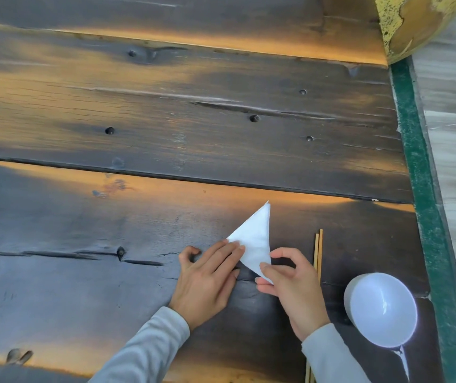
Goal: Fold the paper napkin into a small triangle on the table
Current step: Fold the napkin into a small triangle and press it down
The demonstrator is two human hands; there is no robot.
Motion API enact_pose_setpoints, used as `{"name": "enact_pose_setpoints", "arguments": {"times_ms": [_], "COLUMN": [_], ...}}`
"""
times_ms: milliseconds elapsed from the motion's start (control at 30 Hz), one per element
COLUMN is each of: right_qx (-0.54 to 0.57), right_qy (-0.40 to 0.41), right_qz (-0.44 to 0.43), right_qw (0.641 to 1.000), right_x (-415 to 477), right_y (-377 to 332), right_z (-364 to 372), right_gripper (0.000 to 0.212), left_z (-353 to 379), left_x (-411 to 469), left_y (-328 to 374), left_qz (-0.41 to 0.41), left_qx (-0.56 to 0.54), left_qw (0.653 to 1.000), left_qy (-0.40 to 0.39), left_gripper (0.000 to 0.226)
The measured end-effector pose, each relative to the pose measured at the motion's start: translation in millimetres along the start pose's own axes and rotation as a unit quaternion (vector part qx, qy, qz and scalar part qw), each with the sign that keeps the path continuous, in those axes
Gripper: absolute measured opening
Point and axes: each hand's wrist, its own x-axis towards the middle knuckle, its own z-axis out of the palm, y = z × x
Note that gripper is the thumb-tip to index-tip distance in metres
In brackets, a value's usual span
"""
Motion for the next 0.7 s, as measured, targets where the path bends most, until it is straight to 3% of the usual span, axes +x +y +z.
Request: {"name": "enact_pose_setpoints", "arguments": {"times_ms": [467, 633, 700], "right_qx": [0.052, -0.109, -0.174], "right_qy": [-0.067, -0.007, -0.026], "right_qz": [-0.007, -0.114, -0.158], "right_qw": [0.996, 0.988, 0.972], "right_x": [13.8, 24.2, 29.0], "right_y": [-9.6, -5.5, -7.1], "right_z": [-13.4, -16.5, -20.7], "right_gripper": [0.009, 0.027, 0.042], "left_z": [-4.7, -1.4, -1.8], "left_x": [11.6, 12.8, 14.9], "left_y": [-7.6, -9.5, -10.2], "left_qz": [-0.065, -0.083, -0.091], "left_qx": [-0.052, -0.07, -0.076], "left_qw": [0.996, 0.993, 0.993], "left_qy": [0.038, 0.035, 0.029], "left_gripper": [0.018, 0.013, 0.014]}}
